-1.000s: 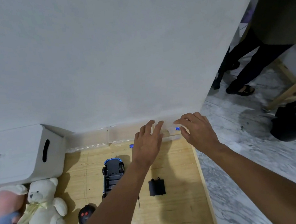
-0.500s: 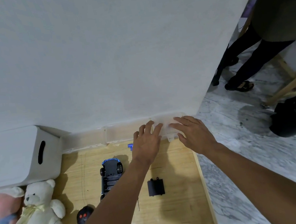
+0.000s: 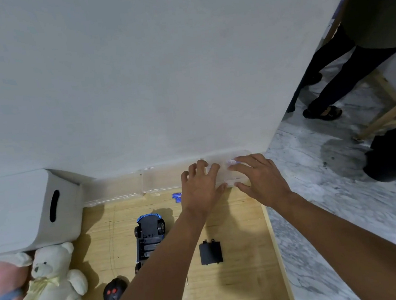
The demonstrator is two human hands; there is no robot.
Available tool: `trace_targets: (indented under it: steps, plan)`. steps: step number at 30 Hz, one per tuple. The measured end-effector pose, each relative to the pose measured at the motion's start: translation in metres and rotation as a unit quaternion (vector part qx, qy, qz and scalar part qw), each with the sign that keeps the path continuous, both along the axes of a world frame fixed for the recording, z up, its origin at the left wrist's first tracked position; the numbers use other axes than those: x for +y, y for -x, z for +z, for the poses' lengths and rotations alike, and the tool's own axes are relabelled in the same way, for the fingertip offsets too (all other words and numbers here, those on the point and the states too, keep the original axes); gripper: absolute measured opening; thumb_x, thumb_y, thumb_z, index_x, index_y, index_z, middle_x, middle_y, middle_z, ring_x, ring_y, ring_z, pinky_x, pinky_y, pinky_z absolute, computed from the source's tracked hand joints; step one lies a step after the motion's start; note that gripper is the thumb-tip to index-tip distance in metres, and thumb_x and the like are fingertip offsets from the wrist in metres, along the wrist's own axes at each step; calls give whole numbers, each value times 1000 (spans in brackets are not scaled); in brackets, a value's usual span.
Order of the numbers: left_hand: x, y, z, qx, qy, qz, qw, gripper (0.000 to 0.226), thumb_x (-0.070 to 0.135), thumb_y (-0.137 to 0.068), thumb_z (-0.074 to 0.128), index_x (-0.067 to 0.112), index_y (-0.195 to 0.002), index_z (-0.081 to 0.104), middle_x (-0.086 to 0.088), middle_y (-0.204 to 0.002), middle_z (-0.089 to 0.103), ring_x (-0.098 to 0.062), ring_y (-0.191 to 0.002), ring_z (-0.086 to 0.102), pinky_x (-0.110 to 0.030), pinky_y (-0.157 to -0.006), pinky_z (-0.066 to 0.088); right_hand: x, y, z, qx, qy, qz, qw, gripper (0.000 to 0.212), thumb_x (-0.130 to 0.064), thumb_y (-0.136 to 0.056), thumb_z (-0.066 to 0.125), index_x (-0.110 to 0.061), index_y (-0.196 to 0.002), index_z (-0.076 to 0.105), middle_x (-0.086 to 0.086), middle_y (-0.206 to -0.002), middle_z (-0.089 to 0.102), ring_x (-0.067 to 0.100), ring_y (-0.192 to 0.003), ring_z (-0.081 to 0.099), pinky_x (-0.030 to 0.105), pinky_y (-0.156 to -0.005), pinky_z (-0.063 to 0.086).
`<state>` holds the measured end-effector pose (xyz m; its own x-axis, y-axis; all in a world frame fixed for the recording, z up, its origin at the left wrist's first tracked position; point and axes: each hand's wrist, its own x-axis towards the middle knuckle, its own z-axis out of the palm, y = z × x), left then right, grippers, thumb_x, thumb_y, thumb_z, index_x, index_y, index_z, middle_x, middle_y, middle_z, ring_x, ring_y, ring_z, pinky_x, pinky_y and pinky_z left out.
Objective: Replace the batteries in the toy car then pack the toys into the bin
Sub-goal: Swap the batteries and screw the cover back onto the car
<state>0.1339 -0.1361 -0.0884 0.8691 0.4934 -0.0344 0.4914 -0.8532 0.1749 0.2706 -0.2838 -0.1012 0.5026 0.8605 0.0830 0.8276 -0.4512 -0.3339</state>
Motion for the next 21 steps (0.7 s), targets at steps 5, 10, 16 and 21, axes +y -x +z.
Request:
trace_targets:
  steps: [5,10,16,21]
  plan:
    - [0,1,-5,-11,-5,-1,1000,49,51,-89,68,26,-130,60,-9,-131,55,-33,-116,56,-48,-94,48,2,2,1,-3,-12,-8,1000,47,-37,-77,80,-37,-121,66,-11,-133,60,21,-123,50,40,-91,48]
    - [1,1,-10,-23,-21,-8,999,47,53,-86,71,25,-123,64,-9,-124,59,-33,-108,60,-47,-87,50,4,2,2,-10,-6,-6,1000,46,-36,-75,80,-36,-120,67,-10,-131,61,21,-121,51,38,-88,47]
    - [1,2,-10,-21,-27,-2,999,46,54,-86,70,26,-122,64,-7,-124,60,-33,-109,60,-48,-87,51,6,5,5,-11,0,-9,1000,45,-35,-75,78,-35,-118,67,-11,-130,60,19,-118,49,37,-87,45]
    - [-4,0,0,5,-14,13,1000,48,52,-89,68,26,-129,59,-6,-131,57,-34,-116,56,-50,-93,46,11,8,13,-14,31,-13,999,46,-31,-76,79,-32,-119,66,-8,-128,60,22,-115,51,39,-88,45]
